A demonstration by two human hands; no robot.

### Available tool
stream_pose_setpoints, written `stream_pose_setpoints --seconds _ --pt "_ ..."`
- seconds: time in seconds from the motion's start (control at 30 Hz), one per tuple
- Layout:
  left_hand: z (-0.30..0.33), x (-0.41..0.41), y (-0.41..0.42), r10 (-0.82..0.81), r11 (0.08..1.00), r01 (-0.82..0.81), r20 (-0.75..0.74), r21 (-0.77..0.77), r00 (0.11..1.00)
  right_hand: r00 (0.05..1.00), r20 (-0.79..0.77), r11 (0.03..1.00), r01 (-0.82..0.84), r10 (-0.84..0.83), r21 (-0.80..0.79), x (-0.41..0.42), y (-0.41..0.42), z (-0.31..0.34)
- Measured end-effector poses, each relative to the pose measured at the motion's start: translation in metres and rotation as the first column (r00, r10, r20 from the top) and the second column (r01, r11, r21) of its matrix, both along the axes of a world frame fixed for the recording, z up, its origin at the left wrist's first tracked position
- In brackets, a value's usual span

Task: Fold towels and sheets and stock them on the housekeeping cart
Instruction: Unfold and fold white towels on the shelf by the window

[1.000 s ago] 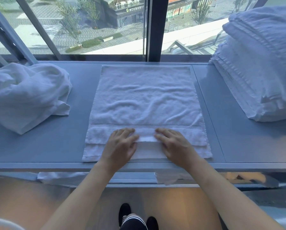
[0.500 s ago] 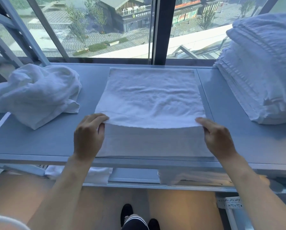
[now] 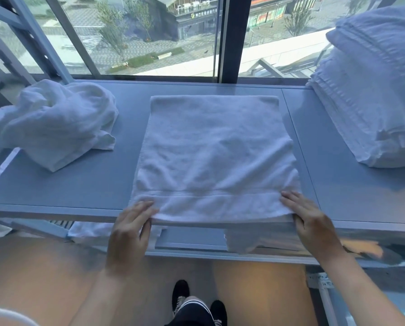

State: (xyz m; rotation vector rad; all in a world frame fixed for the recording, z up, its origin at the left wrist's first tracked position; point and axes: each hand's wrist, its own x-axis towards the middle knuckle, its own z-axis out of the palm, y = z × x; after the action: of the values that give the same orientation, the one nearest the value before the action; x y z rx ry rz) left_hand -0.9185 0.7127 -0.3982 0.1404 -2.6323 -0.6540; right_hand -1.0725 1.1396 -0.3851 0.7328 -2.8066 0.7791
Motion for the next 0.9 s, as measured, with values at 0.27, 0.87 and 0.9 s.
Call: stream_pose_setpoints --seconds 0.27,0.87,0.9 --pt "0.022 -0.021 -0.034 0.054 0.997 -0.059 -0.112 -0.041 0.992 0.979 -0.193 0.996 0.071 -0.059 0.055 -0.009 -0.004 0.014" --pt "0.027 -0.149 0.049 -0.097 0.967 0.181 0.398 -0.177 0.912 0.971 0.140 0.955 -0.219 0.194 0.202 -0.043 -0.177 0.023" --pt "0.023 -0.161 0.044 -0.081 0.964 0.182 0.439 -0.193 0.895 0.970 0.161 0.952 -0.216 0.184 0.216 -0.053 -0.185 0.021"
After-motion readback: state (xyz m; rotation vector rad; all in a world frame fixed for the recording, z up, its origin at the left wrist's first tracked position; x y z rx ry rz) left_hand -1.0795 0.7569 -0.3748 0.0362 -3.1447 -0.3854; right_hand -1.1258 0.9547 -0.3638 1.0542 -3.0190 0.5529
